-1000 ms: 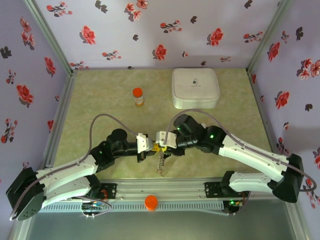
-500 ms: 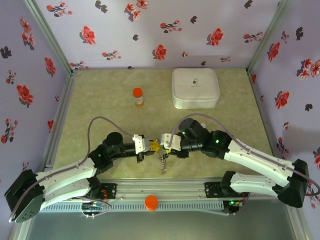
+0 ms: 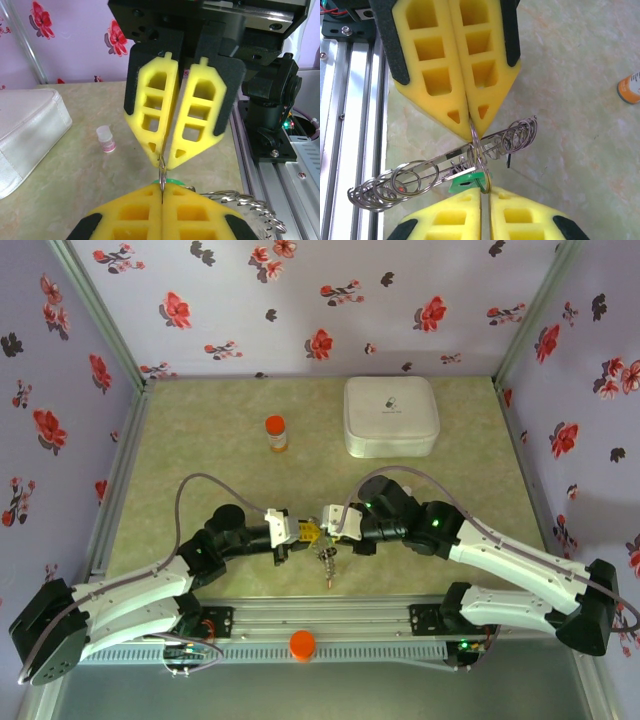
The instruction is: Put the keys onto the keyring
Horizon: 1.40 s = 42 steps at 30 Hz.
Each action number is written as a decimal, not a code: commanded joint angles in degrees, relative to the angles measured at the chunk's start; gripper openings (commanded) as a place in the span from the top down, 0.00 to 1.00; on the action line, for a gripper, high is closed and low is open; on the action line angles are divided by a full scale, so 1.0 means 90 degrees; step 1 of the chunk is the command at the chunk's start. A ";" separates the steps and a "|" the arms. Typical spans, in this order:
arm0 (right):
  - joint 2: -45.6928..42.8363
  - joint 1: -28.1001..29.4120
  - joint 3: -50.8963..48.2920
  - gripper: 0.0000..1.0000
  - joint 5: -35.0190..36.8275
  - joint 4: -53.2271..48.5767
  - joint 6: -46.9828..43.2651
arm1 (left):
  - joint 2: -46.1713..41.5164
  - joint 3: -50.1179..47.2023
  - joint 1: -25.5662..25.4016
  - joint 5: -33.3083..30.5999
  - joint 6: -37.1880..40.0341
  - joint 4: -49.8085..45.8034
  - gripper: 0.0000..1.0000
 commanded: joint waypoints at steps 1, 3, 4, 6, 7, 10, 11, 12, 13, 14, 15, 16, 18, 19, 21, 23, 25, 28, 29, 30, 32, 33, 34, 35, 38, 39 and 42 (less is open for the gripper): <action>-0.0074 -0.0010 0.0070 0.95 -0.0043 0.0156 0.0092 | -0.0106 0.0037 -0.0014 -0.0031 -0.0002 0.0419 1.00; -0.0085 -0.0009 0.0056 0.99 -0.0023 0.0165 0.0087 | -0.0148 0.0038 -0.0008 -0.0036 -0.0008 0.0381 1.00; -0.0086 -0.0018 0.0046 1.00 -0.0022 0.0167 0.0081 | -0.0172 0.0042 -0.0010 -0.0033 -0.0005 0.0362 1.00; -0.0090 -0.0018 0.0041 1.00 -0.0020 0.0187 0.0075 | -0.0205 0.0047 -0.0012 -0.0032 -0.0008 0.0344 1.00; -0.0072 -0.0021 0.0027 1.00 -0.0022 0.0192 0.0077 | -0.0207 0.0056 -0.0008 -0.0021 -0.0008 0.0346 1.00; -0.0029 -0.0061 -0.0010 1.00 -0.0103 0.0205 0.0064 | -0.0208 0.0118 -0.0014 0.0075 -0.0054 0.0355 1.00; 0.0001 -0.0079 -0.0022 1.00 -0.0128 0.0186 0.0063 | -0.0201 0.0143 -0.0017 0.0134 -0.0082 0.0360 1.00; 0.0055 -0.0097 -0.0038 1.00 -0.0149 0.0163 0.0048 | -0.0191 0.0180 -0.0018 0.0199 -0.0114 0.0361 1.00; 0.0126 -0.0098 -0.0037 1.00 -0.0158 0.0108 0.0027 | -0.0178 0.0209 -0.0018 0.0250 -0.0130 0.0370 1.00; 0.0191 -0.0101 -0.0020 1.00 -0.0180 0.0048 0.0023 | -0.0170 0.0229 -0.0018 0.0275 -0.0146 0.0372 1.00; 0.0274 -0.0103 0.0006 1.00 -0.0235 -0.0013 0.0017 | -0.0169 0.0240 -0.0018 0.0287 -0.0142 0.0385 1.00; 0.0334 -0.0107 0.0031 1.00 -0.0323 -0.0055 0.0042 | -0.0172 0.0251 -0.0023 0.0281 -0.0142 0.0399 1.00; 0.0426 -0.0109 0.0077 1.00 -0.0467 -0.0097 0.0075 | -0.0169 0.0261 -0.0014 0.0286 -0.0109 0.0405 1.00; 0.0449 -0.0108 0.0074 1.00 -0.0517 -0.0107 0.0087 | -0.0173 0.0261 -0.0018 0.0283 -0.0089 0.0409 1.00; 0.0482 -0.0104 0.0071 1.00 -0.0540 -0.0117 0.0079 | -0.0175 0.0270 -0.0027 0.0284 -0.0079 0.0410 1.00; 0.0486 -0.0105 0.0070 1.00 -0.0522 -0.0134 0.0077 | -0.0176 0.0271 -0.0028 0.0279 -0.0079 0.0420 1.00; 0.0443 -0.0103 0.0087 1.00 -0.0489 -0.0128 0.0083 | -0.0187 0.0254 -0.0028 0.0271 -0.0068 0.0410 1.00; 0.0241 -0.0119 0.0066 0.96 -0.0409 -0.0022 0.0101 | -0.0200 0.0218 -0.0025 0.0250 -0.0059 0.0382 1.00; 0.0153 -0.0136 0.0046 0.93 -0.0369 0.0025 0.0106 | -0.0207 0.0204 -0.0022 0.0247 -0.0051 0.0380 1.00; 0.0038 -0.0152 0.0014 0.92 -0.0346 0.0073 0.0103 | -0.0208 0.0184 -0.0027 0.0229 -0.0049 0.0385 1.00; -0.0158 -0.0160 -0.0053 0.87 -0.0335 0.0167 0.0091 | -0.0199 0.0149 -0.0023 0.0201 -0.0049 0.0405 1.00; -0.0243 -0.0164 -0.0089 0.85 -0.0389 0.0202 0.0070 | -0.0184 0.0135 -0.0028 0.0192 -0.0056 0.0433 1.00; -0.0299 -0.0167 -0.0105 0.82 -0.0556 0.0195 0.0046 | -0.0164 0.0117 -0.0027 0.0192 -0.0078 0.0472 1.00; -0.0329 -0.0164 -0.0105 0.80 -0.0767 0.0192 0.0079 | -0.0147 0.0106 -0.0032 0.0182 -0.0098 0.0537 1.00; -0.0277 -0.0162 -0.0092 0.78 -0.1174 0.0362 0.0283 | -0.0056 0.0095 -0.0028 0.0190 -0.0184 0.0685 1.00; -0.0248 -0.0163 -0.0100 0.78 -0.1182 0.0489 0.0372 | -0.0035 0.0095 -0.0032 0.0191 -0.0193 0.0708 1.00; -0.0189 -0.0164 -0.0149 0.81 -0.1152 0.0752 0.0506 | -0.0002 0.0095 -0.0032 0.0181 -0.0200 0.0751 1.00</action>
